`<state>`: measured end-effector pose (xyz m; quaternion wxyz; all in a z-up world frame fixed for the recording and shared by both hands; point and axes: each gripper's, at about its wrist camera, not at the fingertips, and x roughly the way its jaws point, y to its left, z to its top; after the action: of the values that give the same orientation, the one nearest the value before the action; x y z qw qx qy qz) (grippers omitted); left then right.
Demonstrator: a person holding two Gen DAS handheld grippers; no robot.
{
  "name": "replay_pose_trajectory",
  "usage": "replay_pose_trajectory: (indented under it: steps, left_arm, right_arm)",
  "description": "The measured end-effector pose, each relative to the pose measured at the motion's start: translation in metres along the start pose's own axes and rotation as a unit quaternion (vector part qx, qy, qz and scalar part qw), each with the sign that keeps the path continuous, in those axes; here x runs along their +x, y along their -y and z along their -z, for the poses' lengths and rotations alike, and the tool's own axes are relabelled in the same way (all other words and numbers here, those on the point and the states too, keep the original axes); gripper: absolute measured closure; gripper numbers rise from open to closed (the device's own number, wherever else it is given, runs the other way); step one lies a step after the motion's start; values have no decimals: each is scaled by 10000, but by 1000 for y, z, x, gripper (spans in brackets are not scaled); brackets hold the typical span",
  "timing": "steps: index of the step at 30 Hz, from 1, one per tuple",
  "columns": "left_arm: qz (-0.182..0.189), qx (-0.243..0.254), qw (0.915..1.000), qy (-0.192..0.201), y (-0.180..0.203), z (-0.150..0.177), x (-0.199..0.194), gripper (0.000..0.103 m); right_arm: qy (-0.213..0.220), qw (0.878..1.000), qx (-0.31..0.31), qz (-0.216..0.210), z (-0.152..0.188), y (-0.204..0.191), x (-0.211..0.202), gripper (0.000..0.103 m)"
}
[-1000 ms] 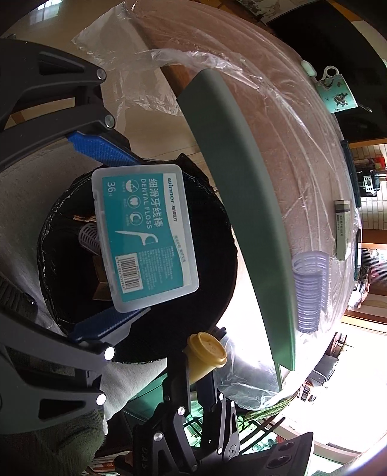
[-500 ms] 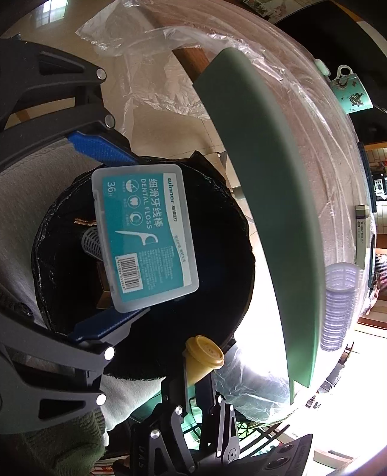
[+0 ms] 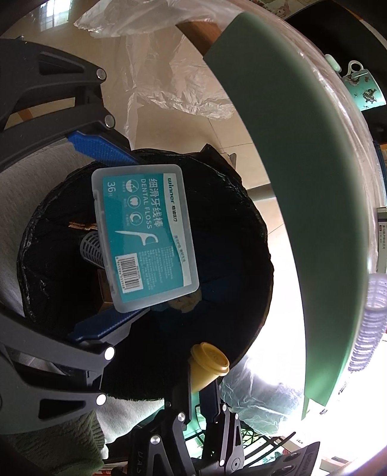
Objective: Collect trash
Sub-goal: 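Open the left tool to drop the floss box while the right tool releases the cup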
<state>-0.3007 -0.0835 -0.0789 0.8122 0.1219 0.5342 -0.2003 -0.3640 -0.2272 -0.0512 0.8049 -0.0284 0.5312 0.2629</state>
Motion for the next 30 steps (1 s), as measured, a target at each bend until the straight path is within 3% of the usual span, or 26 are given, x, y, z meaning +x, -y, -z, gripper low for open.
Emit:
replay_pose_trajectory:
  steps: [14,17,18,20,21,30]
  left_arm:
    - [-140,71,9997,-200,-2,0,23,17]
    - [-7,63,9999,-96,-4,2,22,17]
    - [-8,38,10000,-46,-4,1,19,17]
    - [-14,-4,10000,13,-6,2,17,16]
    - [41,-48,10000,13,-7,3,16,16]
    - [222,-435,9988,92,-23,4,-3,16]
  right_arm:
    - [-141,9998,-29,139,0,-1,13,74]
    - [-93,9999,-65,128,0,-3,12,73]
    - [-7,9999,-95,94,0,-4,8,71]
    - [183,9997,-7,171,2,-3,0,32]
    - [307,9993,63,201,3,-2,-6,28]
    - [962,9931,569,345,8,4,-60,26]
